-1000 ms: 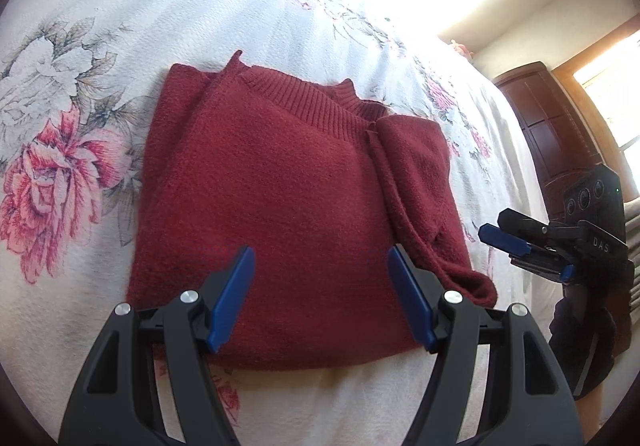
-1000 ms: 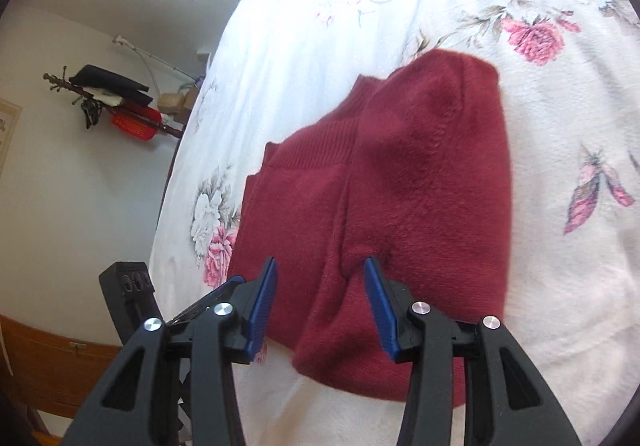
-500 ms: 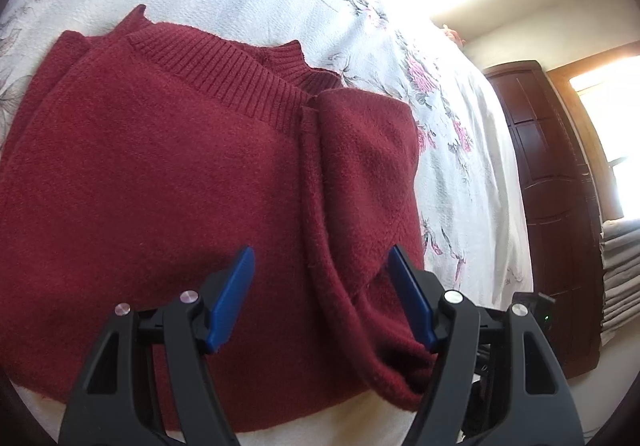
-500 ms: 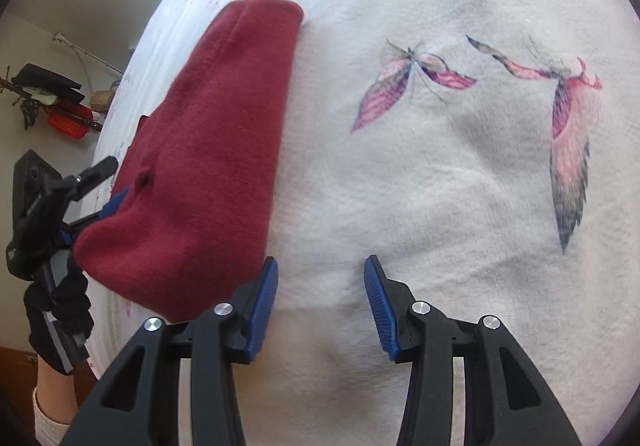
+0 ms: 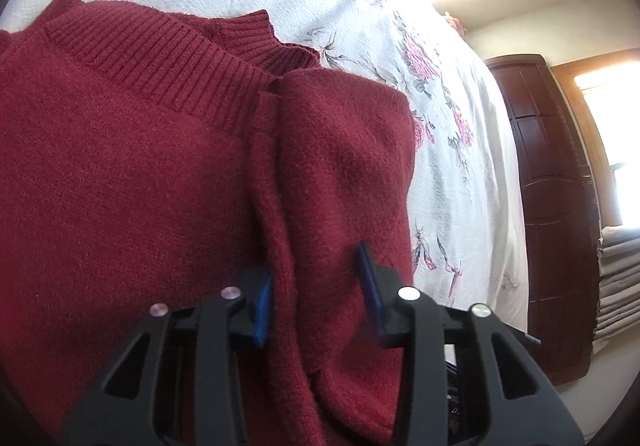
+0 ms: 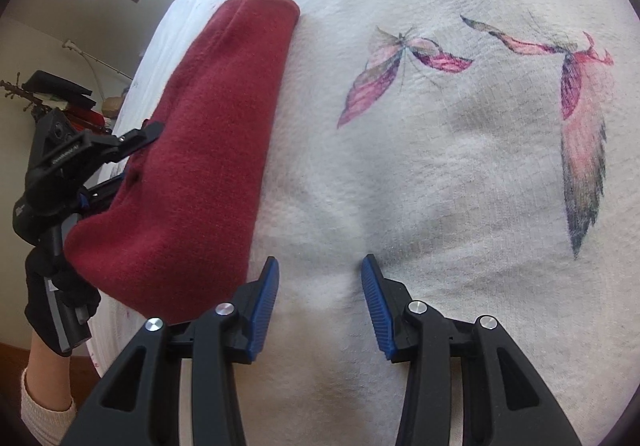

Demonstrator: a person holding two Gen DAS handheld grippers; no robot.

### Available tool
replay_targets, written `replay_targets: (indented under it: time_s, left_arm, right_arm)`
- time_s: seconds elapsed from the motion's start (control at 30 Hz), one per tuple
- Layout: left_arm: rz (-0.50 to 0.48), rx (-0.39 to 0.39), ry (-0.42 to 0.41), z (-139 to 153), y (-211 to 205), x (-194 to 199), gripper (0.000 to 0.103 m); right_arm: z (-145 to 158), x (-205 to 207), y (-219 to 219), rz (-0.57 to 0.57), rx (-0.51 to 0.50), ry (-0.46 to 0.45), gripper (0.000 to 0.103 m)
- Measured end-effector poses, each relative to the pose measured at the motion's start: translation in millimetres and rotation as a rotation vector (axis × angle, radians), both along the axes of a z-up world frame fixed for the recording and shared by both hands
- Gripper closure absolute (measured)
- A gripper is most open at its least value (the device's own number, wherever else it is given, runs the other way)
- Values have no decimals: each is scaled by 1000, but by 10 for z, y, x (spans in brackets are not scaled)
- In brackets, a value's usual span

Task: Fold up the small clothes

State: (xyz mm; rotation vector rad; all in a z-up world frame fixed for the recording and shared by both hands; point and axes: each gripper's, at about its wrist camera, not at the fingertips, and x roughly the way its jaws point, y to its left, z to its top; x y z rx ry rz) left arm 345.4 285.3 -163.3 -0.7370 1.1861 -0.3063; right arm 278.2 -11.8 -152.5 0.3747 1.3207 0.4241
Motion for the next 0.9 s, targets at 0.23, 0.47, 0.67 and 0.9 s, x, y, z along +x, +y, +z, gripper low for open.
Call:
replay_targets:
  time_s: [0.23,0.47,0.67,0.9]
  left_arm:
    - [34,-4,-62,169,72,-83,89]
    - [57,-40,-112,490,418,-214,90]
    - [93,9,-141,757,931,-330,90]
    - [127,62,-108,709,1490,-446,90]
  right_arm:
    - [4,-18,45,6,-22,-9,59]
    - [39,-53,115,4,-45,-6,59]
    - [62,-64,262,16,-98,-16,59]
    - [93,-60,458,30,-132,-21,58]
